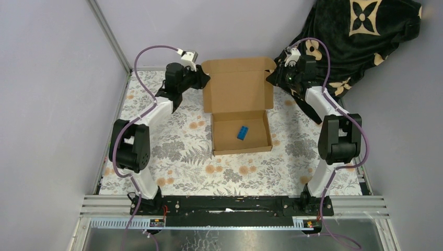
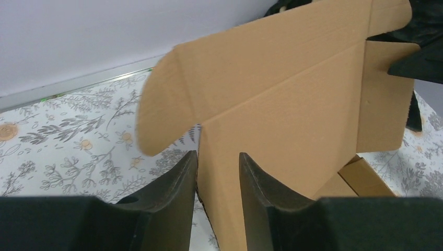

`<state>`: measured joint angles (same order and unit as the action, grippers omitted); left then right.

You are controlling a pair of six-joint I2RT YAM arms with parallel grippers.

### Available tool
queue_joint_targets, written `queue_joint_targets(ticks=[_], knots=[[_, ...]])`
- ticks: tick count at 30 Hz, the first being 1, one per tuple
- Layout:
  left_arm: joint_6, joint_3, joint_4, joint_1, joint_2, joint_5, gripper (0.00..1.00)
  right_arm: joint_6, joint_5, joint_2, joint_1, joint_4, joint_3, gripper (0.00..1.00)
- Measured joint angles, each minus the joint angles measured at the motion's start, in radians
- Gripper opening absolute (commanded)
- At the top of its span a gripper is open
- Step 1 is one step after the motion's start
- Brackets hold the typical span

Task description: Fold the paper box

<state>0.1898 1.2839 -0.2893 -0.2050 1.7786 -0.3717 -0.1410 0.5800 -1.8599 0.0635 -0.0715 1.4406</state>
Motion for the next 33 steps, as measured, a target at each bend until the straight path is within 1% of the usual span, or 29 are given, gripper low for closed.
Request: queue_joint_targets(ticks=[5, 15, 16, 17, 18, 19, 20, 33], knots=[[-0.035, -0.034, 0.004, -0.053, -0.047, 0.049, 0.40, 0.031, -0.027, 0.049, 0.021, 0.022, -0.024, 0.27], [-0.051, -0.174, 0.010, -0.069, -0.139, 0.111, 0.39, 0.074, -0.103, 0.133, 0.054, 0.043, -0.094, 0.20], [-0.051, -0.189, 0.010, -0.073, -0.151, 0.122, 0.38, 0.077, -0.116, 0.140, 0.058, 0.045, -0.100, 0.18], [-0.052, -0.200, 0.011, -0.078, -0.160, 0.131, 0.38, 0.081, -0.127, 0.149, 0.063, 0.045, -0.106, 0.14], [-0.054, -0.212, 0.011, -0.087, -0.172, 0.146, 0.37, 0.085, -0.143, 0.159, 0.069, 0.050, -0.114, 0.06], [-0.056, -0.222, 0.012, -0.097, -0.184, 0.161, 0.37, 0.088, -0.158, 0.172, 0.076, 0.057, -0.122, 0.01], [-0.058, -0.228, 0.012, -0.106, -0.193, 0.175, 0.36, 0.095, -0.175, 0.182, 0.082, 0.063, -0.128, 0.00], [-0.099, -0.268, 0.051, -0.276, -0.309, 0.452, 0.29, 0.115, -0.361, 0.330, 0.148, 0.081, -0.255, 0.00]])
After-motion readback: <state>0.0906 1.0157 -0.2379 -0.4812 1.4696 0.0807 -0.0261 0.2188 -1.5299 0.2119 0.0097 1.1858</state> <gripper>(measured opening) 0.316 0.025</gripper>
